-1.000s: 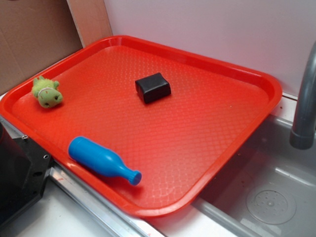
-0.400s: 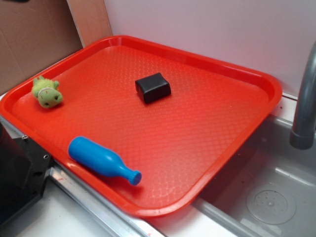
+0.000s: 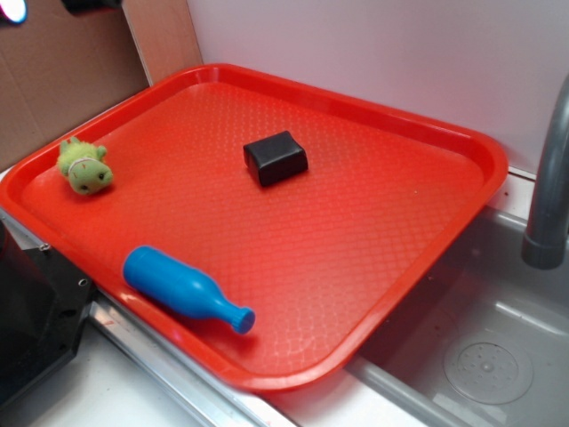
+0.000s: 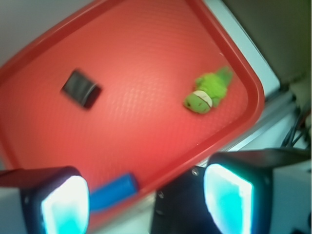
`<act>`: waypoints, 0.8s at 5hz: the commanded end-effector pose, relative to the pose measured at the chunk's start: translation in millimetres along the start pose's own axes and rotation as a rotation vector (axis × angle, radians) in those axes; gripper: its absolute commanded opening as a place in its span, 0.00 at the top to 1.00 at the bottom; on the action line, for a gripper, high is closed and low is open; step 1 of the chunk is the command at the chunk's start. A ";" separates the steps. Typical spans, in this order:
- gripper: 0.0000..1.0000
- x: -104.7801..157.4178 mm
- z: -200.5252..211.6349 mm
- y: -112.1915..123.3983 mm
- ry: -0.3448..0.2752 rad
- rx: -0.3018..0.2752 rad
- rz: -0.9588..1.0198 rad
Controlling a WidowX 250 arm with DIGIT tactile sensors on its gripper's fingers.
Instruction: Grab the green animal.
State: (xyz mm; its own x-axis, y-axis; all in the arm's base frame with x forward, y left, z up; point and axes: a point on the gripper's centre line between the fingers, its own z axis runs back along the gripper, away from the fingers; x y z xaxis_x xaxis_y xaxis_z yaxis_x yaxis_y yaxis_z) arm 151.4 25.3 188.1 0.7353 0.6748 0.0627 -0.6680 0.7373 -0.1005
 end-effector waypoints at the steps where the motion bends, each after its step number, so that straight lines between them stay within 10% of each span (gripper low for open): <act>1: 0.00 26.4 -45.2 37.3 -0.082 -0.028 0.496; 4: 0.00 55.7 -116.9 72.0 -0.164 0.139 0.678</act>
State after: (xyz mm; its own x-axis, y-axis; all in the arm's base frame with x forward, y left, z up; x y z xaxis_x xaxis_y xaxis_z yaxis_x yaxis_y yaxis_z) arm 164.0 107.9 61.8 0.1460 0.9749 0.1681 -0.9882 0.1518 -0.0225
